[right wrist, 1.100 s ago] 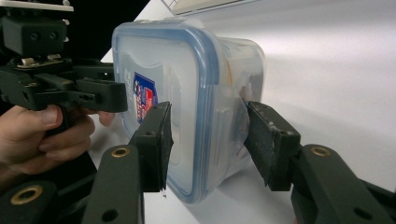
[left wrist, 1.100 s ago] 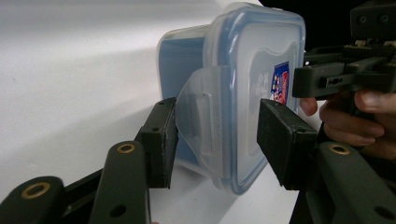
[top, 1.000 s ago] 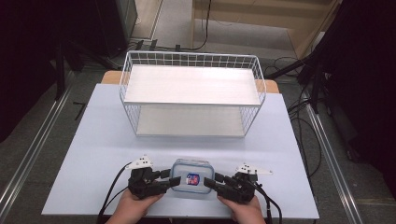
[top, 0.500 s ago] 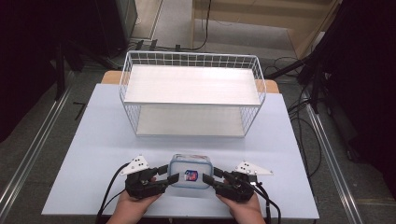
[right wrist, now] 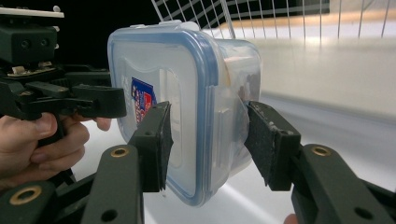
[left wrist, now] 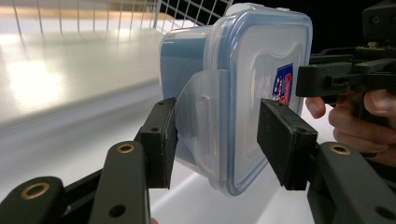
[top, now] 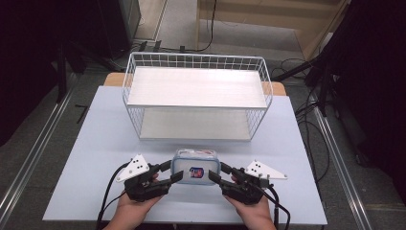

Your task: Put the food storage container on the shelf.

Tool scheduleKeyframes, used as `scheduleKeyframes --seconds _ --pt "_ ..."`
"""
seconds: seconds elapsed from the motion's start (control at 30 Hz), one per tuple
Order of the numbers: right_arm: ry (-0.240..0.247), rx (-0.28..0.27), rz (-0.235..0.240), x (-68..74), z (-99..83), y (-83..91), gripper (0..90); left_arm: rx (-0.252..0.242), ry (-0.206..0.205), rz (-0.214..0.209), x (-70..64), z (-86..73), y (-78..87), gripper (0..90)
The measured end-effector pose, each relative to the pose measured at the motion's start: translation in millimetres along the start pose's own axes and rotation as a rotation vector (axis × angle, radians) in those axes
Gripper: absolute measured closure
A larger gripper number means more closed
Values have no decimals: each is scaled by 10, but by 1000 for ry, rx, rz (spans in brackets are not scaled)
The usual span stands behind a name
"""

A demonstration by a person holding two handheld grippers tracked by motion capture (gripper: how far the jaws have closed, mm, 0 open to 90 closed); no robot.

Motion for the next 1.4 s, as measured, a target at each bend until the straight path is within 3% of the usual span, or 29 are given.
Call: scheduleKeyframes --seconds 0.27,0.37,0.5,0.73,1.07,1.4 --pt "55 -44 14 125 236 13 523 -47 -48 21 45 216 57 490" --pt "77 -63 19 162 338 18 524 -68 -84 37 76 367 86 487" --pt "101 -89 25 228 490 28 523 -93 -98 42 102 514 115 488" --pt "141 -122 28 319 693 53 523 -110 -143 53 141 726 149 488" --pt "176 -173 24 395 906 83 507 -148 -173 79 153 930 152 489" --pt "181 -192 42 423 1077 110 511 -186 -154 66 186 1096 135 493"
Point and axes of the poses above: each handheld gripper's, and its own axes: y roughly backward along the jaws, z roughly out of its top, x roughly to its left, the point moved 8 cm from there along -y, roughly forward along the jaws, and after that the axes turned 13 degrees about -y, right-handed, at the moved point
